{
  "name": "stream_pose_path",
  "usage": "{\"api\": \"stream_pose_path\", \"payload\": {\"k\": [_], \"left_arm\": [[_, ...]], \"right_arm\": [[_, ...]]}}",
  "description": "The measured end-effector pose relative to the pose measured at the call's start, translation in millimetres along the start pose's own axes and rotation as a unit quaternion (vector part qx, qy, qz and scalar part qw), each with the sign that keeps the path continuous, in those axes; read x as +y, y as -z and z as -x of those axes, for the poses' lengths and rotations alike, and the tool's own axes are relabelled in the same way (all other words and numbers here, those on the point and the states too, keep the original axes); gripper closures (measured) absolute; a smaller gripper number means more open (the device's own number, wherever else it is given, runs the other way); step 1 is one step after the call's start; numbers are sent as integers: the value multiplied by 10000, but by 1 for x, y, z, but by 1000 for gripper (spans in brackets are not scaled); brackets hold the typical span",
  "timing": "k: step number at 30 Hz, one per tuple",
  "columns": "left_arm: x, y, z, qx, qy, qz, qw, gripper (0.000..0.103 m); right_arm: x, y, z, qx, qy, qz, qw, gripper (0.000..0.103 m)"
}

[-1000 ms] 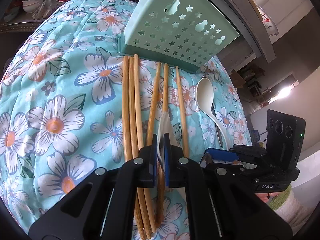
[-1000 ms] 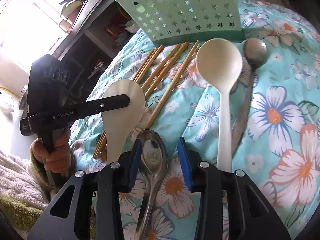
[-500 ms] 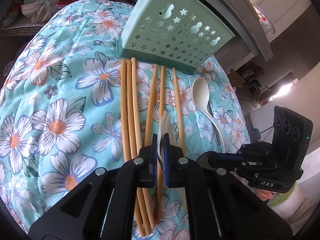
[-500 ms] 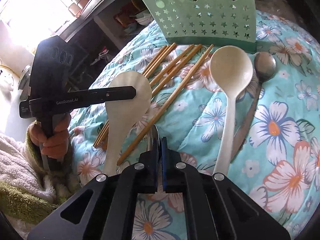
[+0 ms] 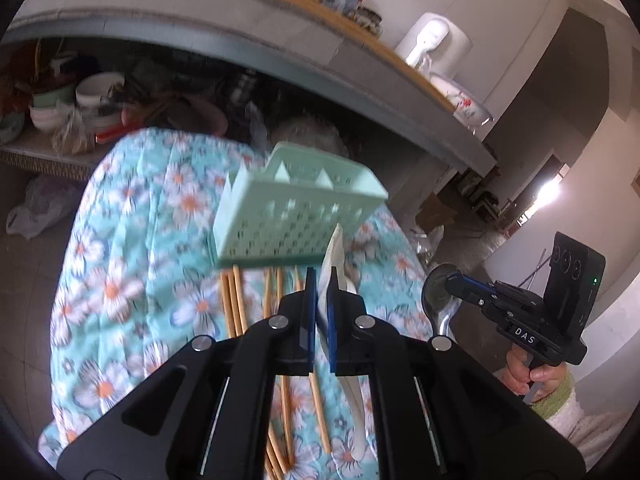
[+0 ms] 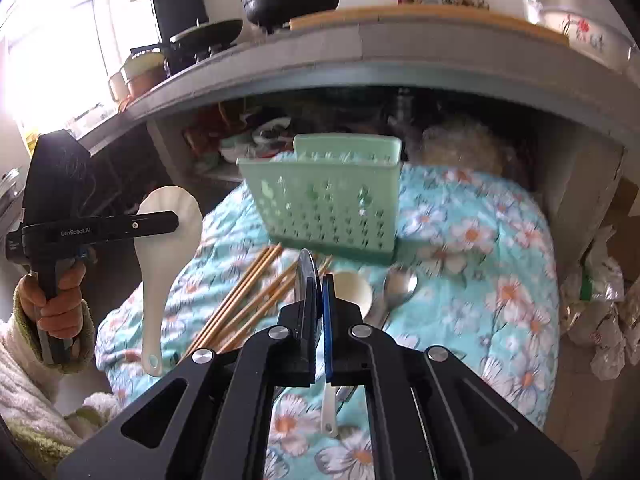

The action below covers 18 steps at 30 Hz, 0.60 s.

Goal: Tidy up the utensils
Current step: 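Lower the paddle into the green holder with the left gripper while the right drops the spoon in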

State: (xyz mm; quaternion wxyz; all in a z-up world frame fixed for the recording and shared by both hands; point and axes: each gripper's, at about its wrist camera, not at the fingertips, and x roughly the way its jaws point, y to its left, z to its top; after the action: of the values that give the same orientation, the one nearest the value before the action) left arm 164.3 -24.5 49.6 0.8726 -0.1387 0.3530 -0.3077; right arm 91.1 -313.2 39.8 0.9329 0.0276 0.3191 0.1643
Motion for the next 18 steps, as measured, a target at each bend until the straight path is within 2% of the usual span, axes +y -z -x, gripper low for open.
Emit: {"api": "stream_pose_path", "payload": {"k": [2,4,6,9,11,14,18], "left_arm": [[-11,-28,12,-437,-51,-175,9989,99],[-24,-55,25,-1024,-204,-404,9937,99],[-33,-80,33,-1566,-467,-572,9849,99],[-40,-109,30,-2073,-816,-645,9727,99],[-44,-122,22,-2420,-1114,-807,9605,99],[-41,-137,2,-2541,-1283,-878,9546,99],[-27,-148,-25,-2473,-1397,-823,9553,99]], "right_arm": [[-2,-19,10,-359,181,59,9992,100],[-4,-39,18,-687,315,136,9970,100],[-7,-58,25,-989,441,147,9940,100],[-13,-88,31,-1423,632,115,9877,100],[-18,-106,32,-1683,770,118,9827,100],[-25,-127,23,-1899,893,93,9777,100],[-34,-148,1,-1978,1022,115,9748,100]]}}
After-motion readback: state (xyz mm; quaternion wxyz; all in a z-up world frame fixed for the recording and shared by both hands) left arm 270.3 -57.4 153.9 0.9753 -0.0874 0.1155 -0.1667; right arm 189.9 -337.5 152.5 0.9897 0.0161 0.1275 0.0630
